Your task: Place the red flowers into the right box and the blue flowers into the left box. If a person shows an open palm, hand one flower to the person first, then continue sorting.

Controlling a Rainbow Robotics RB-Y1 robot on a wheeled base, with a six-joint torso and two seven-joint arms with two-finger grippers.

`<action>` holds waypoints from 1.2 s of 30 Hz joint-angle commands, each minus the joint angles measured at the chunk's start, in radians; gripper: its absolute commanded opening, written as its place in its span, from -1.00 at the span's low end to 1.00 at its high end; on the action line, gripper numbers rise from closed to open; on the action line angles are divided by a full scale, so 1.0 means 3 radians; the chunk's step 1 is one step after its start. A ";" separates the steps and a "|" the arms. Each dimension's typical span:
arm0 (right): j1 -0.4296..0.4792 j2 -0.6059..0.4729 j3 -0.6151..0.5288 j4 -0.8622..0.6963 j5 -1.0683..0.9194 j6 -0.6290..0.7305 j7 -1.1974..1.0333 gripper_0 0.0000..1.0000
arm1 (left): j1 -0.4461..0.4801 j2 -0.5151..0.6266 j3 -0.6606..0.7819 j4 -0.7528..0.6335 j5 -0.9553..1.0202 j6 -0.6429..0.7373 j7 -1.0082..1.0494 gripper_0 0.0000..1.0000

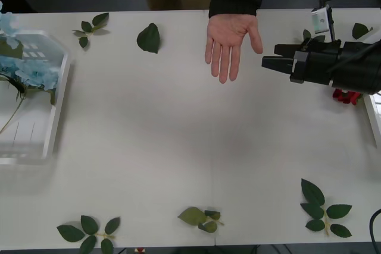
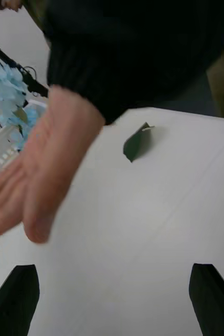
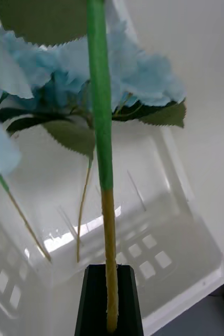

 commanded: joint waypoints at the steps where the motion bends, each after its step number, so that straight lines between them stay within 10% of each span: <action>1: -0.0105 -0.0210 0.0096 -0.0005 -0.0283 0.0017 0.0334 0.66 | -0.0048 0.0166 -0.0024 0.0142 -0.0075 -0.0070 0.0125 -1.00; 14: -0.0105 -0.0368 0.0096 0.0378 -0.1055 0.0375 0.0945 1.00 | -0.0043 0.0002 -0.0024 0.0004 0.0518 0.0339 -0.0018 -1.00; 27: -0.0120 -0.0522 0.0342 0.0077 -0.1208 0.0319 0.0945 1.00 | -0.0043 -0.1542 -0.0024 -0.0032 0.2686 0.0620 -0.0528 -1.00; 36: -0.0115 -0.0517 0.0464 0.0005 -0.1203 0.0160 0.0945 1.00 | -0.0069 -0.2431 -0.0019 -0.0554 0.3106 -0.0096 -0.0528 -1.00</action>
